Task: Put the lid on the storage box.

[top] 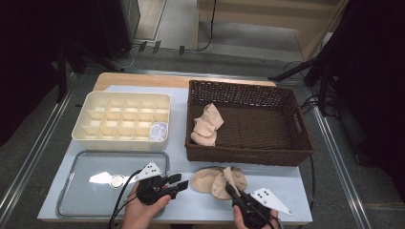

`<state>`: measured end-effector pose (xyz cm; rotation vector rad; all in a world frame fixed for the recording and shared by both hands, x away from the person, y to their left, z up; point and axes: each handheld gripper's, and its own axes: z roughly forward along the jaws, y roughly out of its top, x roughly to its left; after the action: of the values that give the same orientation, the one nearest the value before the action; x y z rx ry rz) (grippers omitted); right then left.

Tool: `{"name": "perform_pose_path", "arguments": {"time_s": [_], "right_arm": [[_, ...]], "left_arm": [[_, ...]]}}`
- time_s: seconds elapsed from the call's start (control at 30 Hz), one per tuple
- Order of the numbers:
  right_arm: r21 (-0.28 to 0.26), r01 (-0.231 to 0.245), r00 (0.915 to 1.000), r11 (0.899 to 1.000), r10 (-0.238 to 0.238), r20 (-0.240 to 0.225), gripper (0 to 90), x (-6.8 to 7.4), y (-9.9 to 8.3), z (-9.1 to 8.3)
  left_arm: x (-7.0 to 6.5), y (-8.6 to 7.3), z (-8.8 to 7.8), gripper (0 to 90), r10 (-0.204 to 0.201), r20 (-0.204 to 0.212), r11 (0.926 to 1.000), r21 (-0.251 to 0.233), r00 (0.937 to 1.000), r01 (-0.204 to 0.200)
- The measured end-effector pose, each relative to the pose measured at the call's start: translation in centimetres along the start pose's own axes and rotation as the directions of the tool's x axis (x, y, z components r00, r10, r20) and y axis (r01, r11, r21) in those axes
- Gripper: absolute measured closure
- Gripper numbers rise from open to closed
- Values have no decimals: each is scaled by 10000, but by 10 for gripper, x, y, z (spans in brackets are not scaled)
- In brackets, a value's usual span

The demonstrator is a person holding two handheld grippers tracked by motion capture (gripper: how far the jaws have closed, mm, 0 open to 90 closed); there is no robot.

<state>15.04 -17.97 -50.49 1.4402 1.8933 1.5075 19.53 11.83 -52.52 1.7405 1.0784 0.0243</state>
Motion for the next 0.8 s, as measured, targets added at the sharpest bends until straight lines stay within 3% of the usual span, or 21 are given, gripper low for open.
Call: {"name": "perform_pose_path", "arguments": {"time_s": [0.2,0.37,0.4,0.43,0.5,0.53,0.6,0.63,0.67,0.8], "right_arm": [[398,-67,9986,9992,88,-530,871,17,-12,18],[807,-172,9982,9966,217,-556,837,16,-20,26],[890,-189,9982,9959,238,-546,789,15,-21,27],[966,-258,9978,9950,316,-581,668,9,-21,28],[904,-286,9986,9955,325,-415,637,7,-21,27],[633,-138,9999,9979,141,-38,603,2,-18,21],[502,-105,9999,9987,101,85,615,1,-16,18],[268,308,9982,9992,-321,515,682,2,-12,9],[285,460,9973,9985,-475,560,707,3,-11,7],[260,854,9962,9960,-858,147,764,13,-11,4]], "left_arm": [[2,-1,-2,580,-13,-73,10000,8,10000,13],[4,-1,-3,580,-34,-108,10000,-9,9999,34],[4,-1,-3,580,-38,-116,10000,-11,9999,38],[4,-1,-3,579,-28,-116,10000,-21,9999,28],[4,-1,-3,578,-18,-111,10000,-10,9999,18],[4,-1,-3,579,-24,-116,10000,-25,9999,24],[3,-1,-4,583,-40,-125,10000,-67,9999,39],[4,-1,-5,587,-19,-124,10000,-91,9999,17],[4,-1,-5,591,-19,-124,10000,-91,9999,17],[2,-1,-6,602,28,-95,9999,-123,10000,-29]]}}
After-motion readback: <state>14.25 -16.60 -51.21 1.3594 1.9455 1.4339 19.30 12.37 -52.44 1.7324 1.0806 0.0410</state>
